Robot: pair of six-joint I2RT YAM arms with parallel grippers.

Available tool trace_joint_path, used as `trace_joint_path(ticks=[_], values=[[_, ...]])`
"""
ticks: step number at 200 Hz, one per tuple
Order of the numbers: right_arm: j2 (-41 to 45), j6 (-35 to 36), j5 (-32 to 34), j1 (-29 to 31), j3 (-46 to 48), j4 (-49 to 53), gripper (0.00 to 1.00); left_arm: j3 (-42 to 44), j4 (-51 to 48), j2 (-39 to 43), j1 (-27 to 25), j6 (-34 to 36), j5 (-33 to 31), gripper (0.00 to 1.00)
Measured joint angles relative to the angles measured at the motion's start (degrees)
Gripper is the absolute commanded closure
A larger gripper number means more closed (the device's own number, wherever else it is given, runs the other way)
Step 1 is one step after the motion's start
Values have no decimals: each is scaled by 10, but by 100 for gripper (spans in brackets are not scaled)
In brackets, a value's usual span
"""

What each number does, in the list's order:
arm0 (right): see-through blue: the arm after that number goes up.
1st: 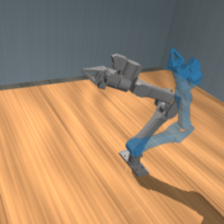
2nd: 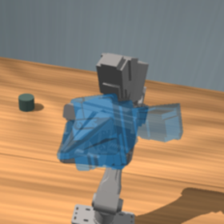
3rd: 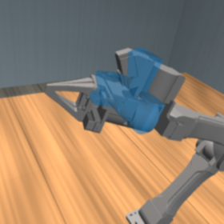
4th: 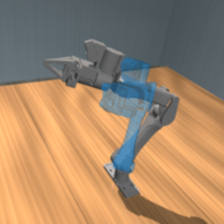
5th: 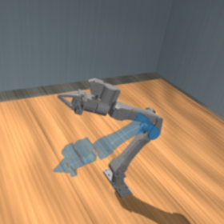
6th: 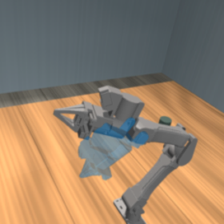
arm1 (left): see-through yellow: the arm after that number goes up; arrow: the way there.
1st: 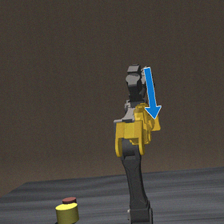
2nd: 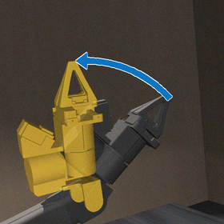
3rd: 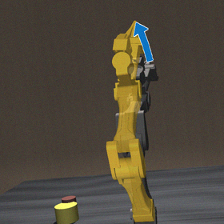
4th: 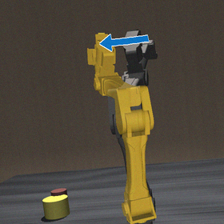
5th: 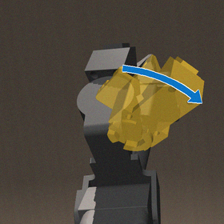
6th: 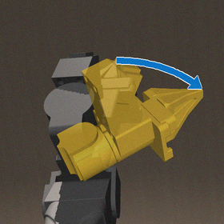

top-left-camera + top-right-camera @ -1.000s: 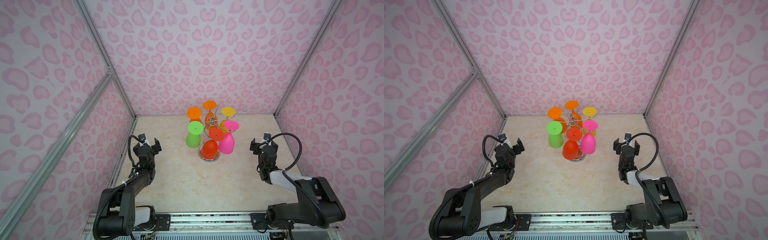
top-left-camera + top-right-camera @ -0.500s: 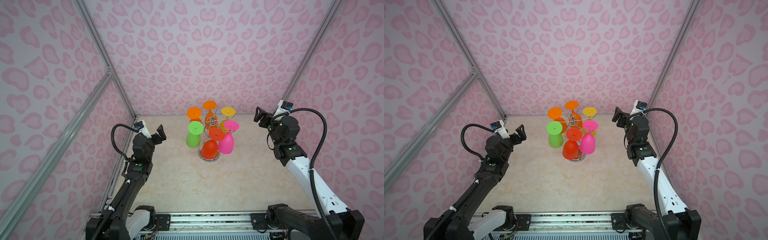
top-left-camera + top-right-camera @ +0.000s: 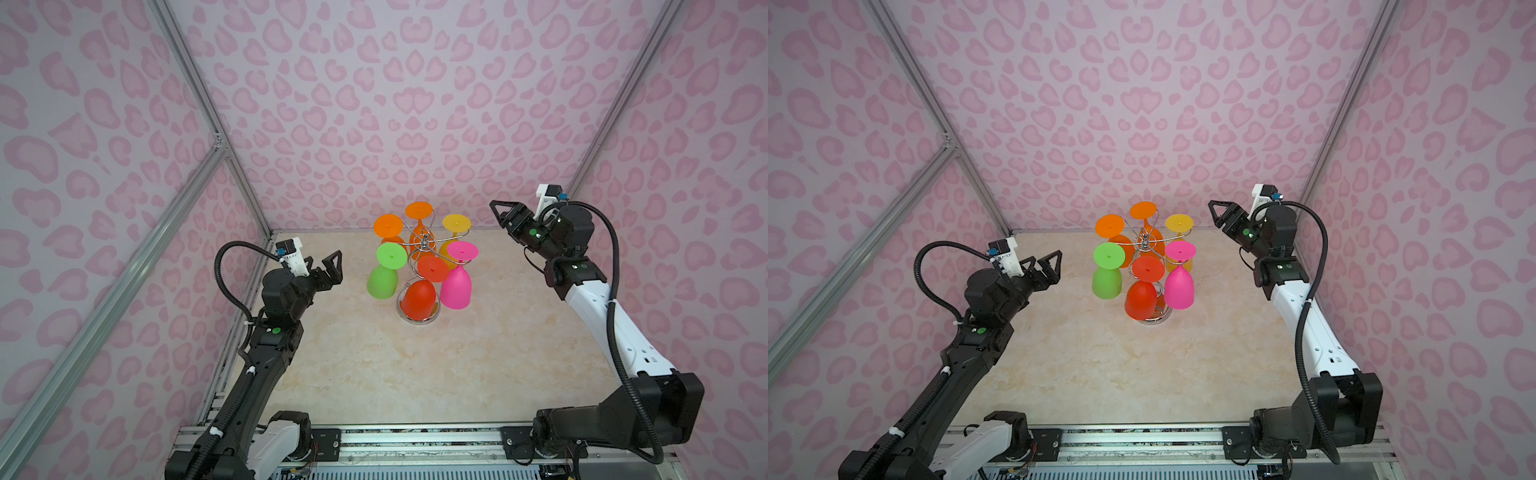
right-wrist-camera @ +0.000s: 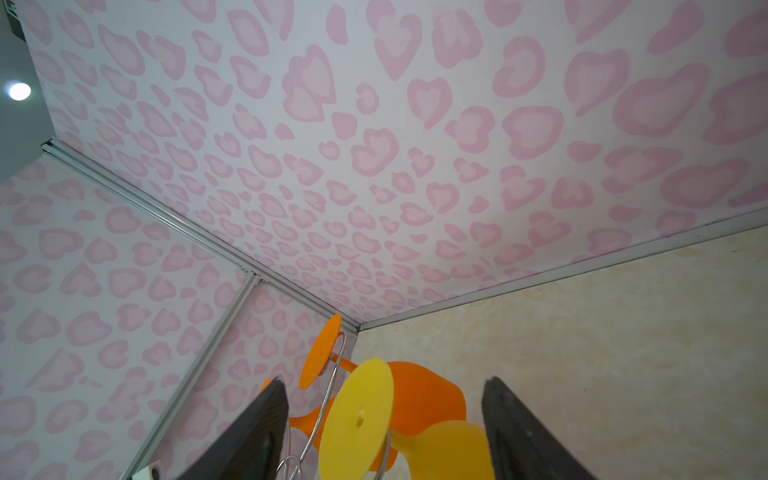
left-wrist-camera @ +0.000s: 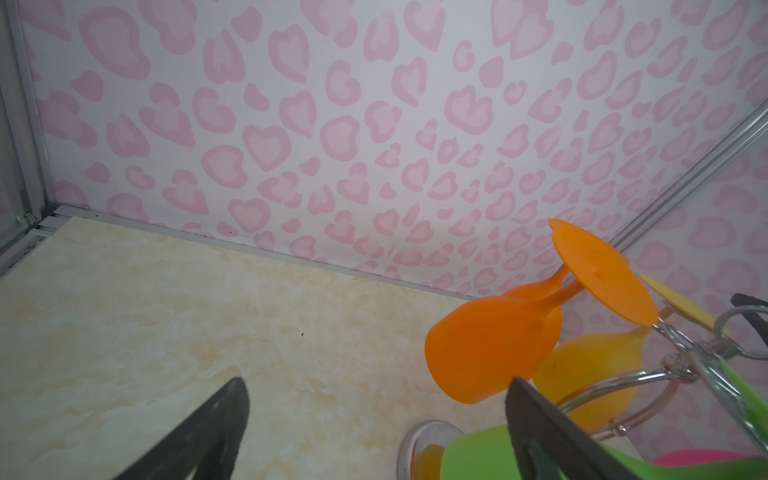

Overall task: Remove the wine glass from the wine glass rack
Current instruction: 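Reach the right gripper to the yellow glass's stem while the left gripper approaches the rack, then close the right gripper on the yellow glass's stem near its foot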

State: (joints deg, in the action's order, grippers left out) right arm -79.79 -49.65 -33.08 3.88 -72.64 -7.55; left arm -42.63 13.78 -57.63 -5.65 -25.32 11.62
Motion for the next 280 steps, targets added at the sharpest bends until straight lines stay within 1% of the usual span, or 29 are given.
trace_joint_path(ticks=[16,24,39,78,117,193,215,225,280], values=[[-9,-33,-27,0,15,-31,41,0,0,2,-1,-4,16,3],[-14,-52,-35,0,20,-43,44,0,0,2,-1,-5,21,3],[-23,-68,-46,6,20,-51,46,0,0,2,-1,-8,30,3],[-42,-81,-62,28,12,-54,47,0,0,-3,-3,-12,39,3],[-59,-80,-69,38,0,-52,52,-2,0,-10,-4,-16,45,3],[-71,-60,-71,47,-22,-11,57,-4,0,-14,-6,-16,46,4],[-75,-53,-70,50,-28,2,60,-7,0,-18,-6,-17,46,4],[-76,-52,-71,51,-29,6,63,-9,0,-20,-6,-20,46,4],[-83,-48,-75,56,-37,10,70,-17,1,-27,-7,-27,46,4]])
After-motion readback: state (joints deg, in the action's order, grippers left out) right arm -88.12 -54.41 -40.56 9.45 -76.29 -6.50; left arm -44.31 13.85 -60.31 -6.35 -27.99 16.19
